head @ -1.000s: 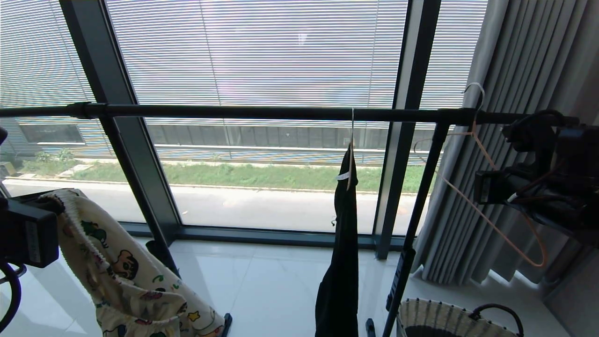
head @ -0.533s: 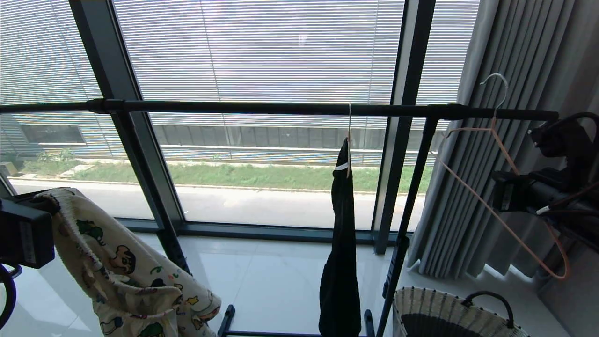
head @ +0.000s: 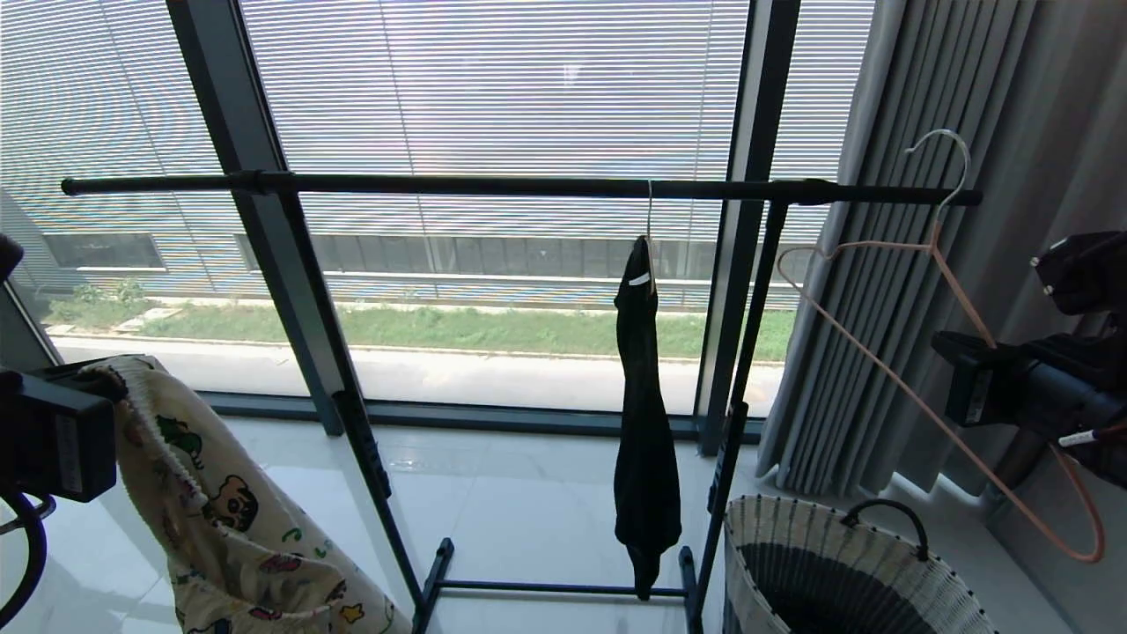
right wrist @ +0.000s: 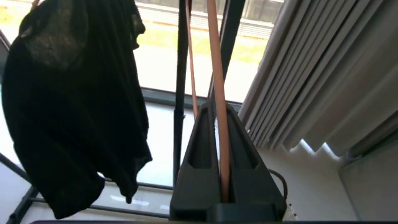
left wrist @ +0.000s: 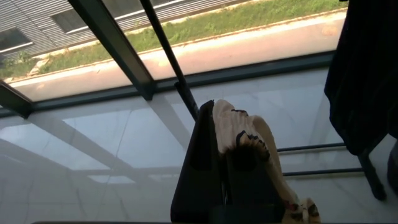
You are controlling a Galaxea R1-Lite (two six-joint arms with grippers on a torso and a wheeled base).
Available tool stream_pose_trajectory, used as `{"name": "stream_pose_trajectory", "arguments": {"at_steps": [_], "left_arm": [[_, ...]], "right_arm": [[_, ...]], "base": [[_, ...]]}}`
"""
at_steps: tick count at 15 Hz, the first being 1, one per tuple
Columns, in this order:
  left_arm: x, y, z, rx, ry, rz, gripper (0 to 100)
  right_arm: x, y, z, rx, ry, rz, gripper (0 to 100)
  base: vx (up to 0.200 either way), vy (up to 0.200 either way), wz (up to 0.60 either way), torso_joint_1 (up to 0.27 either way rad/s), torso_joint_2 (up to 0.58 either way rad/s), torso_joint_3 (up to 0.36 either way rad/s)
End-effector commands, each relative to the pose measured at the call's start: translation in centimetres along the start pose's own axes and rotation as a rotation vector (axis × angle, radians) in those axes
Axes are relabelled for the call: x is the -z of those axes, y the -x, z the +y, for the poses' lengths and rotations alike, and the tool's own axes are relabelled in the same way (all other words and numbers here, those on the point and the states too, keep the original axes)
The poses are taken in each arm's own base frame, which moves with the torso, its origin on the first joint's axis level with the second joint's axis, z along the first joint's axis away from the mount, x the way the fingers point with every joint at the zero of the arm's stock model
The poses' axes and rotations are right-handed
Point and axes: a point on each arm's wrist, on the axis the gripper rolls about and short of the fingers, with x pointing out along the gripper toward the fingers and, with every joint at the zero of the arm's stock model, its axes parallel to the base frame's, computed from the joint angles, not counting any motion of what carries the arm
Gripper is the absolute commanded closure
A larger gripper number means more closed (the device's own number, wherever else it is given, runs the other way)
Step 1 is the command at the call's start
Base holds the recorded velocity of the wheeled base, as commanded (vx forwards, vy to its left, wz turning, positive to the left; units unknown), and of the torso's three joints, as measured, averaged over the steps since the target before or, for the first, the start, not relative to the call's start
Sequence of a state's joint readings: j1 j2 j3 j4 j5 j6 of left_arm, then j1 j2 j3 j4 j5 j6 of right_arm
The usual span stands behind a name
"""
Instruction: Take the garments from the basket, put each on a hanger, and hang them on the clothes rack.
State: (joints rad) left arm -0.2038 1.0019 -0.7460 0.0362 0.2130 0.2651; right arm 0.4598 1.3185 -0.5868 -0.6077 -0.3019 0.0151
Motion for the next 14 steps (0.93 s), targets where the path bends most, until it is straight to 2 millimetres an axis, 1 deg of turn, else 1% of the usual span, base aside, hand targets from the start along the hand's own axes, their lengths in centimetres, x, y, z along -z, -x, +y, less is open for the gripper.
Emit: {"name": "stream_pose_trajectory", "arguments": {"at_steps": [1, 3, 5, 6, 8, 9, 10, 11, 12, 13, 14], "left_arm": [[-0.1, -0.4, -0.1, 0.001, -0.002, 0.002, 100], [-0.2, -0.6, -0.1, -0.001, -0.001, -0.002, 100], [-0.3, -0.4, -0.5, 0.03, -0.009, -0.017, 100], [-0.4, -0.4, -0.6, 0.038, -0.009, -0.022, 100], [-0.8, -0.2, -1.7, 0.121, -0.033, -0.048, 100], [-1.0, -0.5, -2.2, 0.146, -0.043, -0.049, 100], [-1.6, -1.3, -2.5, 0.157, -0.048, -0.036, 100], [-2.6, -2.7, -2.8, 0.158, -0.03, -0.02, 100], [-3.4, -3.5, -3.0, 0.158, -0.005, -0.015, 100], [-5.1, -5.8, -3.5, 0.152, 0.059, 0.003, 100], [-5.9, -7.6, -4.0, 0.144, 0.083, 0.022, 100]], "right_arm": [[-0.5, 0.9, 0.1, -0.024, -0.01, -0.032, 100], [-0.8, 1.4, 0.6, -0.053, -0.017, -0.044, 100], [-1.1, 2.7, 2.2, -0.162, -0.069, -0.059, 100], [-1.1, 2.8, 2.5, -0.177, -0.075, -0.057, 100], [-0.8, 5.0, 5.6, -0.383, -0.164, -0.016, 100], [-0.7, 5.6, 6.4, -0.433, -0.18, -0.002, 100], [-0.6, 6.3, 7.3, -0.49, -0.202, 0.013, 100], [-0.5, 6.8, 7.8, -0.53, -0.216, 0.024, 100], [-0.4, 7.1, 8.1, -0.552, -0.221, 0.031, 100], [-0.3, 7.9, 8.8, -0.611, -0.229, 0.045, 100], [-0.1, 8.5, 9.4, -0.656, -0.226, 0.06, 100]], "base": [[-0.2, 0.0, 0.0, 0.007, -0.01, 0.007], [-0.2, 0.0, 0.0, 0.002, 0.0, 0.0], [0.0, 0.0, 0.0, 0.0, 0.0, 0.0], [0.0, 0.0, 0.0, 0.0, 0.0, 0.0], [0.0, 0.0, 0.0, 0.0, 0.0, 0.0], [0.0, 0.0, 0.0, 0.0, 0.0, 0.0], [0.0, 0.0, 0.0, 0.0, 0.0, 0.0], [0.0, 0.0, 0.0, 0.0, 0.0, 0.0], [0.0, 0.0, 0.0, 0.0, 0.0, 0.0], [0.0, 0.0, 0.0, 0.0, 0.0, 0.0], [0.0, 0.0, 0.0, 0.0, 0.0, 0.0]]}}
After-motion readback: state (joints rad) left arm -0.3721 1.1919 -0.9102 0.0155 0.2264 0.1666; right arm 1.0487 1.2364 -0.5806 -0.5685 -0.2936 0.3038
